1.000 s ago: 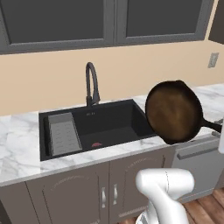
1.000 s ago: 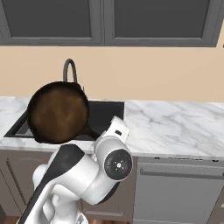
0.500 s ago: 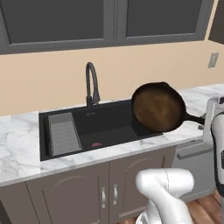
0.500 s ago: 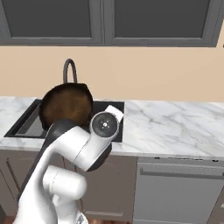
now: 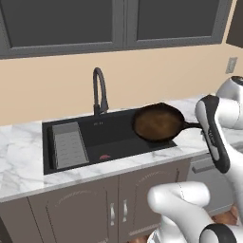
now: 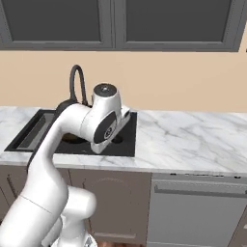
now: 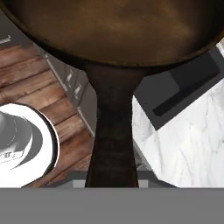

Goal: Move the pot and pan from the stove into the sink.

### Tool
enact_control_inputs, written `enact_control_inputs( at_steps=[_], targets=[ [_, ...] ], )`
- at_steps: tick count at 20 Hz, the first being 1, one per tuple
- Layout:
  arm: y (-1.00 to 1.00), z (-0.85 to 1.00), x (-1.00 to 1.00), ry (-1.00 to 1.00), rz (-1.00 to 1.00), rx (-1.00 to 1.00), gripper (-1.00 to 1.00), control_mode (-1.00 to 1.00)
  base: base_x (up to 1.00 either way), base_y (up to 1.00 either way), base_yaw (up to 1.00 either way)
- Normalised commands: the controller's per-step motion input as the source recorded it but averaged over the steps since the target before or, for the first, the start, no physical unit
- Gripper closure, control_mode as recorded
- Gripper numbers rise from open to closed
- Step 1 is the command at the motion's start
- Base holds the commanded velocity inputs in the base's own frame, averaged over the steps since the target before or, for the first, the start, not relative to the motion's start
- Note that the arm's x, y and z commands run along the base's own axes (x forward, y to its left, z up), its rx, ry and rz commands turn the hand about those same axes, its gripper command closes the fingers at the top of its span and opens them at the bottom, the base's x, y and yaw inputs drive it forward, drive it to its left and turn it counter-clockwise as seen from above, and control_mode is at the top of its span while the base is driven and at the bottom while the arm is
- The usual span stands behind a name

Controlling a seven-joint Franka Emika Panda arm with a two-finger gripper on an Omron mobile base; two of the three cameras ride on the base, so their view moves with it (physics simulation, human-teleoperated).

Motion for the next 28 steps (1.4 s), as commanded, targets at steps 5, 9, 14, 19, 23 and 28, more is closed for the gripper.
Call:
enact_control_inputs(
  at_steps=[5, 9, 14, 19, 23, 28],
  targets=[
    [0.07, -0.24, 0.39, 0.4, -0.02, -0.13, 1.0, -1.0, 0.0, 0.0, 0.0],
    [0.14, -0.19, 0.51, 0.3, 0.0, -0.1, 1.0, -1.0, 0.0, 0.0, 0.0],
    [0.24, -0.11, 0.65, 0.25, -0.02, -0.07, 1.0, -1.0, 0.0, 0.0, 0.0],
    [0.23, -0.11, 0.59, 0.19, -0.03, -0.01, 1.0, -1.0, 0.0, 0.0, 0.0],
    [0.14, -0.09, 0.33, 0.1, -0.02, 0.0, 1.0, -1.0, 0.0, 0.0, 0.0],
    [0.0, 0.0, 0.01, 0.0, 0.0, 0.0, 1.0, -1.0, 0.0, 0.0, 0.0]
  ],
)
